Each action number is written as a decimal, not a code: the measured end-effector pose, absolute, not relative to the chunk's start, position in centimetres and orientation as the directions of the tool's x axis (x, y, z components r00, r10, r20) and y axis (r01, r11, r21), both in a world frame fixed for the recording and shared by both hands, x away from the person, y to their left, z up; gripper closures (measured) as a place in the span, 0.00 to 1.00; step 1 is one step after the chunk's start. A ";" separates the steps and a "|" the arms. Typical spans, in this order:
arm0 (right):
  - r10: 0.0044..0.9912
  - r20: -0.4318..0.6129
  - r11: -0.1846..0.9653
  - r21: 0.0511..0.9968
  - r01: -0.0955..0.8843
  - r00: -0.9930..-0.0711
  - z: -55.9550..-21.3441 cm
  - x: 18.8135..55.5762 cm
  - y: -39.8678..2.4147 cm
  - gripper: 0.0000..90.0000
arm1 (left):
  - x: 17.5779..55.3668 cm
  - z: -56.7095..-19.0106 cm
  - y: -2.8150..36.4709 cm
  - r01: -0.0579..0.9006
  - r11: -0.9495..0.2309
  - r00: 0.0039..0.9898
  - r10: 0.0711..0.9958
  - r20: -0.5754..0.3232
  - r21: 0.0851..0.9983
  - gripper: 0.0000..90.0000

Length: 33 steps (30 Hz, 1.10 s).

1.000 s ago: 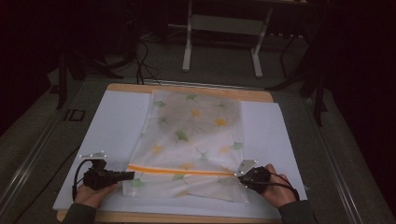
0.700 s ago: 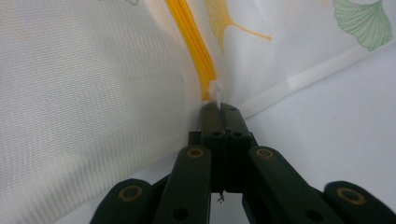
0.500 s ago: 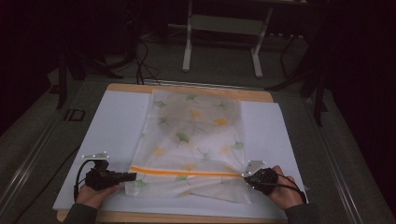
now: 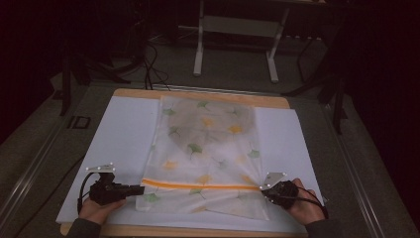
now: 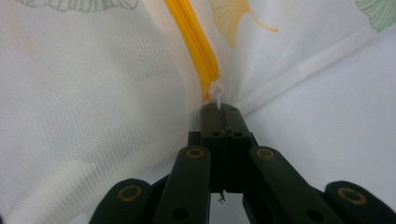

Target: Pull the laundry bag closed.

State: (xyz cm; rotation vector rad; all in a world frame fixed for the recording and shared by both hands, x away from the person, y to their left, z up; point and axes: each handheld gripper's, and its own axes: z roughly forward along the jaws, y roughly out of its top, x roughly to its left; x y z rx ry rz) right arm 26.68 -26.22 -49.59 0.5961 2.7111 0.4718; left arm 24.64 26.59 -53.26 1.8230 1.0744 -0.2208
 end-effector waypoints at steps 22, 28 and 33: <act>0.501 -0.149 0.786 0.491 0.376 -0.853 -49.6 26.4 -27.0 0.72 | 24.3 -52.6 27.6 0.697 -0.074 0.571 0.658 -0.490 0.713 0.82; 0.519 -0.136 0.762 0.521 0.384 -0.844 -49.8 26.5 -27.1 0.70 | 24.3 -52.6 27.6 0.696 -0.074 0.564 0.673 -0.479 0.715 0.81; 0.579 -0.105 0.685 0.600 0.412 -0.809 -49.9 26.5 -27.3 0.68 | 24.1 -52.3 27.7 0.677 -0.064 0.545 0.713 -0.441 0.733 0.81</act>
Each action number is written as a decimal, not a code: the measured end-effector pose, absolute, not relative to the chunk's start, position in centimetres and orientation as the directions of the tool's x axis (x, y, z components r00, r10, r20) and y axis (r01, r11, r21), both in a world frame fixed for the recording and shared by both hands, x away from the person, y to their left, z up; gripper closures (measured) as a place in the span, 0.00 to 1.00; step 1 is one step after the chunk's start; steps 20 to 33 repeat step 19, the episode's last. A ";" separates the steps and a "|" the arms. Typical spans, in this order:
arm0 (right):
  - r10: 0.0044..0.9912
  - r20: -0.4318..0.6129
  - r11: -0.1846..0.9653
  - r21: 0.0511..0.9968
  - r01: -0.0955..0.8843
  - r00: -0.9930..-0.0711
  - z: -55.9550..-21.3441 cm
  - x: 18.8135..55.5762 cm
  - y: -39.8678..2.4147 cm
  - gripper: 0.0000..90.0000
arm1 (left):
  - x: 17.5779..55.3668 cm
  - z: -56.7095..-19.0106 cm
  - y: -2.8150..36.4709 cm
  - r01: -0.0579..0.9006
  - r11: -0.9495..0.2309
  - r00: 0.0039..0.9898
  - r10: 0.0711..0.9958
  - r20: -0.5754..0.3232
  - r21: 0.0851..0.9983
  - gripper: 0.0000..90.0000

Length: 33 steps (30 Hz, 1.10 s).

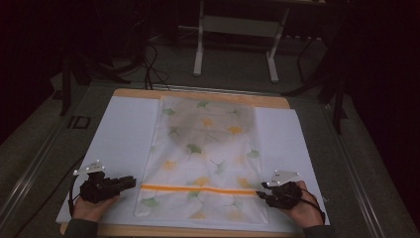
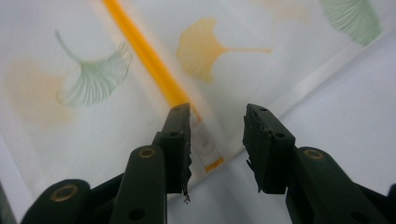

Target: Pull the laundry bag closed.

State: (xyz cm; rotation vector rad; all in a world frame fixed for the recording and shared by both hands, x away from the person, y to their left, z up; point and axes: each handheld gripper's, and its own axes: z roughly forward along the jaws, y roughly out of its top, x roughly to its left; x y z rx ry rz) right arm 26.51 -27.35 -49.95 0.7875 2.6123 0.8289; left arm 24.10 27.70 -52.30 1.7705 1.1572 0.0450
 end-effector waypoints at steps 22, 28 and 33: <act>0.670 -0.064 0.578 0.670 0.465 -0.740 -50.4 26.8 -28.6 0.65 | 24.5 -52.7 26.7 0.619 -0.142 0.359 0.926 -0.117 0.772 0.74; 0.670 -0.064 0.578 0.670 0.465 -0.740 -50.4 26.8 -28.6 0.65 | 24.5 -52.7 26.7 0.619 -0.142 0.359 0.926 -0.117 0.772 0.74; 0.670 -0.064 0.578 0.670 0.465 -0.740 -50.4 26.8 -28.6 0.65 | 24.5 -52.7 26.7 0.619 -0.142 0.359 0.926 -0.117 0.772 0.74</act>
